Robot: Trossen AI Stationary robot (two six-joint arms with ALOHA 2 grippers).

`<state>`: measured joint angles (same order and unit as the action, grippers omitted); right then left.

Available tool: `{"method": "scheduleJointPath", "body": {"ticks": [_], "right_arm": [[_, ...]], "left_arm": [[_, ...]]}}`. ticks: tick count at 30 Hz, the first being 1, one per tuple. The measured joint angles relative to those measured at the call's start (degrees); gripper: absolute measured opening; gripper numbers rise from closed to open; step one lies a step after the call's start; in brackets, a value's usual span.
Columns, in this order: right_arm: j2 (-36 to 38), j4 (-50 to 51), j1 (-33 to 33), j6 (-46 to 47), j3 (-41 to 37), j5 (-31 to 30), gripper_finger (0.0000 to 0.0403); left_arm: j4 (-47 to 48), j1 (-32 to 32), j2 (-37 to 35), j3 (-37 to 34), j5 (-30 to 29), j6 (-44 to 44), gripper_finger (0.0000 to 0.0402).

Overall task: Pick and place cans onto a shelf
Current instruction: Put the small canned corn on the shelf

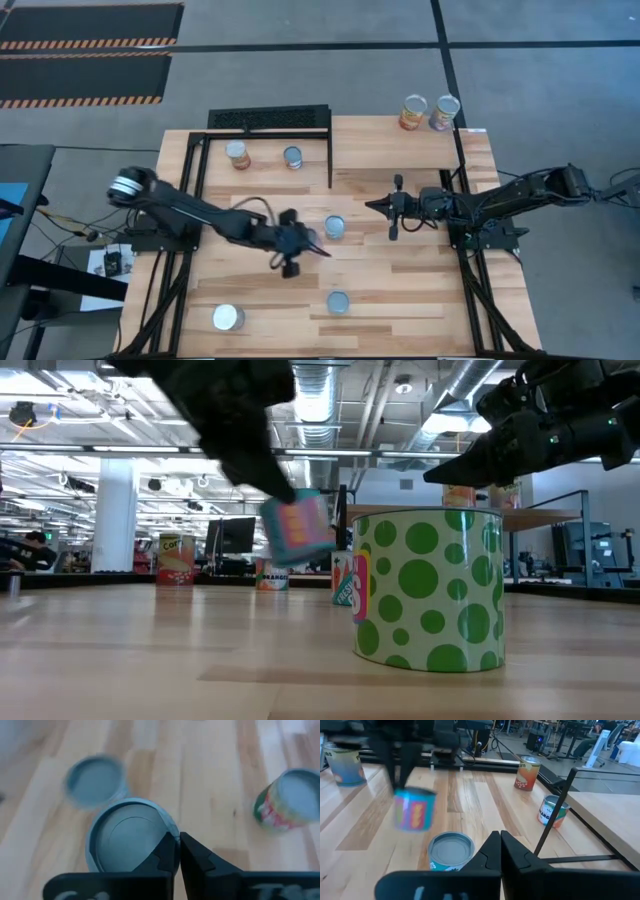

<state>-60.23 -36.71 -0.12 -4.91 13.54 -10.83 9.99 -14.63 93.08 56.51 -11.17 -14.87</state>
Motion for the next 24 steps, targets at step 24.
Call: {"method": "scheduleJointPath", "body": {"ticks": [24], "right_arm": [[0.02,0.42,1.31,0.13,0.00,0.02,0.0009]], "left_arm": [[-0.20,-1.44,19.72,16.62,0.30,1.21,0.0035]]}}
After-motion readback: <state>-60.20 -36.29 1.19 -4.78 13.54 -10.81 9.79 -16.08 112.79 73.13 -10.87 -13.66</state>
